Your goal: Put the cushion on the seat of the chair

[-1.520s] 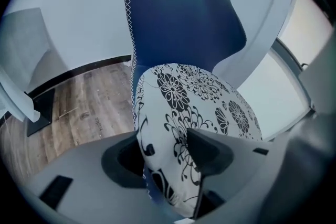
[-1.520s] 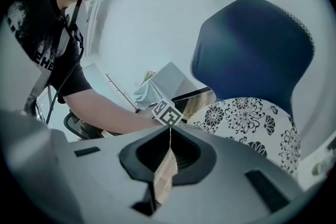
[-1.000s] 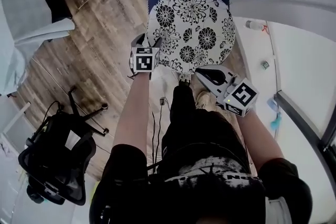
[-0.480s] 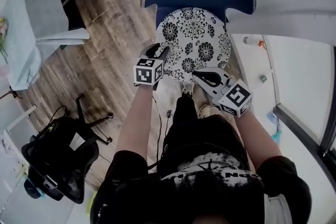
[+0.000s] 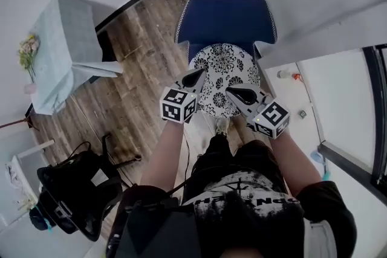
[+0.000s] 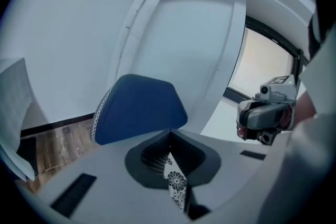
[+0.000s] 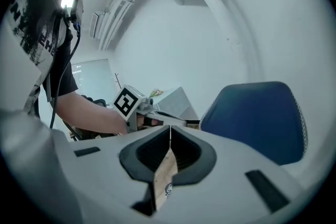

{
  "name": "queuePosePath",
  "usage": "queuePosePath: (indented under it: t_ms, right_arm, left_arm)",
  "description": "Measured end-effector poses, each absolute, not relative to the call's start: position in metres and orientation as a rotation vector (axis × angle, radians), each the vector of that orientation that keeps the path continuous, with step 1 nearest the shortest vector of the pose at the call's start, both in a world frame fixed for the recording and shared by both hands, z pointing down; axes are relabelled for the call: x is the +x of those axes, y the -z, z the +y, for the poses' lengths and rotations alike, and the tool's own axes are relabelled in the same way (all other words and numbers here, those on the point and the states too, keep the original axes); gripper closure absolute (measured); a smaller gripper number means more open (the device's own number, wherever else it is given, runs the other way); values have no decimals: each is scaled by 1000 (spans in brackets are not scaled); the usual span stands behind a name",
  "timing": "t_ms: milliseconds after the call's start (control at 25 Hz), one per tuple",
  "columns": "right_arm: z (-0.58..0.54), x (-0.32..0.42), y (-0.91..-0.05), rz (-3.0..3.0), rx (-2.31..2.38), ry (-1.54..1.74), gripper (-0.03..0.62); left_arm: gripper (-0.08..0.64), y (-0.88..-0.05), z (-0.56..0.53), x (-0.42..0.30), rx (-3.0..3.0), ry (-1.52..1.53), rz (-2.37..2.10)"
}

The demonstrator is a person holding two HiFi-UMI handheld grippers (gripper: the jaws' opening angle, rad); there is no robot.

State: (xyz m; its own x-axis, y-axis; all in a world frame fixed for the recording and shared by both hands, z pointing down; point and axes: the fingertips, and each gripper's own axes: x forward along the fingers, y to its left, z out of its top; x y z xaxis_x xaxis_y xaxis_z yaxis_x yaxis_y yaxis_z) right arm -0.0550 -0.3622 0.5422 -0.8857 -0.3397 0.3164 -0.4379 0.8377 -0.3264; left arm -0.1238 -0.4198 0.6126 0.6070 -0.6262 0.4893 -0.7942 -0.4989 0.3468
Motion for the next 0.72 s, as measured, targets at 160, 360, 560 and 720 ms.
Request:
queuePosePath:
  t_ms: [160,360,560,720]
  right_arm:
    - [-372,-45,-508,-2801,663,-513,574]
    - [-381,-26,-474,-2807,735,-439,574]
    - [-386,-9,-439,-2843,807,-391,574]
    - [-386,7,-412,-2867,898,-351,574]
  left_arm:
    - [546,-553,-421,-114,2377,-381,-1123]
    - [546,-496,-409,-90,2447,-307,-1109]
    - [546,-472,-397,-68,2538,-355,-1069]
    - [546,-446,-394,-61,2594,-344,-1065]
